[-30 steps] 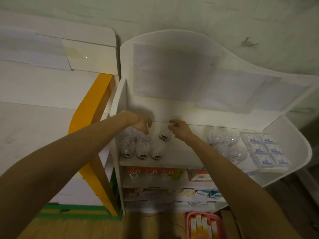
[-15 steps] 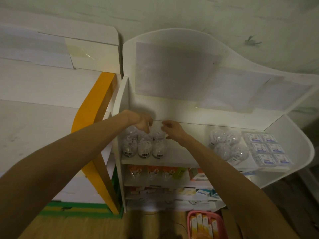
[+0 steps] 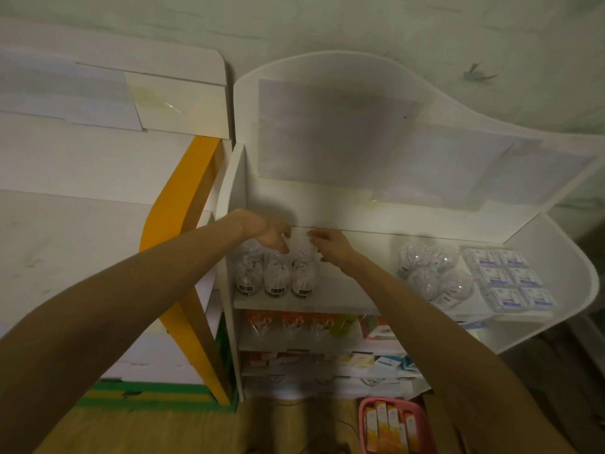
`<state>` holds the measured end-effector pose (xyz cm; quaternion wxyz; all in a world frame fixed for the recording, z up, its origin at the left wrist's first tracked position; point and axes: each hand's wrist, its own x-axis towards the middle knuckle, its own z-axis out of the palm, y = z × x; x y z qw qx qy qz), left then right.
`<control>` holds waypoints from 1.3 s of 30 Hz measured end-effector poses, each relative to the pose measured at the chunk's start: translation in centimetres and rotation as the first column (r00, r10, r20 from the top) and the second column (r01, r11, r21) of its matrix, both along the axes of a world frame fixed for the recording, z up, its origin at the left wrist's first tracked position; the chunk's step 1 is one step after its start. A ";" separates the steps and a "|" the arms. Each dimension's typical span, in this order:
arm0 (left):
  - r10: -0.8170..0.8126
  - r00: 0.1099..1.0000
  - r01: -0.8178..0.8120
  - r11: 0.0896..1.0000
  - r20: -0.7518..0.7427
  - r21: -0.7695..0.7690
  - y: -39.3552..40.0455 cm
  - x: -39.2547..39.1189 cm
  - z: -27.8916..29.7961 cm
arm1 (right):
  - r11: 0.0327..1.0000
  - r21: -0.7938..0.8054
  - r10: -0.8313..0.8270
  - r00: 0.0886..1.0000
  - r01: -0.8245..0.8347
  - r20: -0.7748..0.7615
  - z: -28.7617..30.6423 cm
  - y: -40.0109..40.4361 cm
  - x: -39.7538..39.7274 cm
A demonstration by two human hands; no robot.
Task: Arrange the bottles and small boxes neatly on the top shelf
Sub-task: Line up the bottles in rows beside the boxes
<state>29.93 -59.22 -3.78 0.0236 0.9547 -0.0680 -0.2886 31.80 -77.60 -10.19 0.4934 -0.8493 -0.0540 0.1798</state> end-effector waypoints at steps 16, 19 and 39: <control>0.195 0.885 -0.157 0.980 0.423 -0.122 -1.1 -5.8 -5.2 | 0.940 -0.342 0.224 0.788 -0.018 0.574 -2.7 0.3 -3.1; 0.181 0.891 -0.153 0.983 0.417 -0.101 -0.9 -6.6 -6.8 | 0.882 -0.469 0.325 0.775 -0.042 0.542 -3.6 0.6 -3.7; 0.162 0.829 -0.122 0.986 0.536 -0.109 -0.6 -7.5 -8.7 | 0.917 -0.387 0.278 0.847 -0.094 0.453 -3.4 1.0 -5.1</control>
